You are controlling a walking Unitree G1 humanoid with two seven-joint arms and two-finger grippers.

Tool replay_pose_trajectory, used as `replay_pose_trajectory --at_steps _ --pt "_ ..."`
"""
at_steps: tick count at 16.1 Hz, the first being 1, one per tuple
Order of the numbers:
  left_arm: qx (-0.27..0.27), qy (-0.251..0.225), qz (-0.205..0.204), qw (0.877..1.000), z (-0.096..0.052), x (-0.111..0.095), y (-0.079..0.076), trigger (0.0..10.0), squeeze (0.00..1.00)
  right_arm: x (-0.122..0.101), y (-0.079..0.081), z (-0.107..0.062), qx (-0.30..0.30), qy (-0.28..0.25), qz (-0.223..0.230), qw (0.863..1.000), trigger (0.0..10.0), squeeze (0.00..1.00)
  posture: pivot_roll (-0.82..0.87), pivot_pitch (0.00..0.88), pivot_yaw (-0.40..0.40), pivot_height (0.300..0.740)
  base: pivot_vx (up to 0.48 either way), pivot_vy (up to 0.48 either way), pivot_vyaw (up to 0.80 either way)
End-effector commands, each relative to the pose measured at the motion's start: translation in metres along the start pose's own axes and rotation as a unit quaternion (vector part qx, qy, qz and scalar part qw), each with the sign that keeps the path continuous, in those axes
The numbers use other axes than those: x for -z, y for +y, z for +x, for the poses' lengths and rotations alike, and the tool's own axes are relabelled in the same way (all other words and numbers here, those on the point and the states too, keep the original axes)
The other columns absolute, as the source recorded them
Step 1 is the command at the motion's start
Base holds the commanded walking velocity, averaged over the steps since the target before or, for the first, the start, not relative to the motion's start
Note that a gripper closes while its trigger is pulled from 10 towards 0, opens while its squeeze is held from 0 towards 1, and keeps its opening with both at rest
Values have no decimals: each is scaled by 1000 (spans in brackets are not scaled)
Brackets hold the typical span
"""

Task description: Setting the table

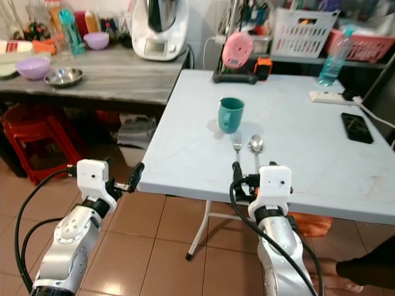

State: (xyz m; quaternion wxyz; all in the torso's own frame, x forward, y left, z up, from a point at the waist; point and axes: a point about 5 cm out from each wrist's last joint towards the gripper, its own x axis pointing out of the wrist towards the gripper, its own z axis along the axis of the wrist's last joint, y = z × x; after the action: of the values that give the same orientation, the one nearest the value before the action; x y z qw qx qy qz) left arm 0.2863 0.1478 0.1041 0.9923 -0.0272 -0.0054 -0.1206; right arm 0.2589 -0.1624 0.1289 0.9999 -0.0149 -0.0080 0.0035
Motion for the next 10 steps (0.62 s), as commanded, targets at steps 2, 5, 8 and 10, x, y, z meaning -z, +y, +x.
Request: replay_pose_trajectory --at_steps 2,5,8,10 --pt "4 -4 1 1000 0 -3 0 10000 0 -6 0 0 1 -16 3 1000 10000 0 -46 0 -6 740 281 0 0" --pt "5 -4 1 1000 -1 -3 0 10000 0 -6 1 -1 -1 -20 17 1000 10000 0 -46 0 -6 740 282 0 0" --pt "6 -3 2 1000 0 -3 0 10000 0 -5 2 -2 -4 -25 31 999 10000 0 -47 0 -5 740 298 0 0" --pt "8 -2 1 1000 0 -3 -1 10000 0 -5 4 -3 -17 -22 27 999 10000 0 -47 0 -5 740 308 0 0"
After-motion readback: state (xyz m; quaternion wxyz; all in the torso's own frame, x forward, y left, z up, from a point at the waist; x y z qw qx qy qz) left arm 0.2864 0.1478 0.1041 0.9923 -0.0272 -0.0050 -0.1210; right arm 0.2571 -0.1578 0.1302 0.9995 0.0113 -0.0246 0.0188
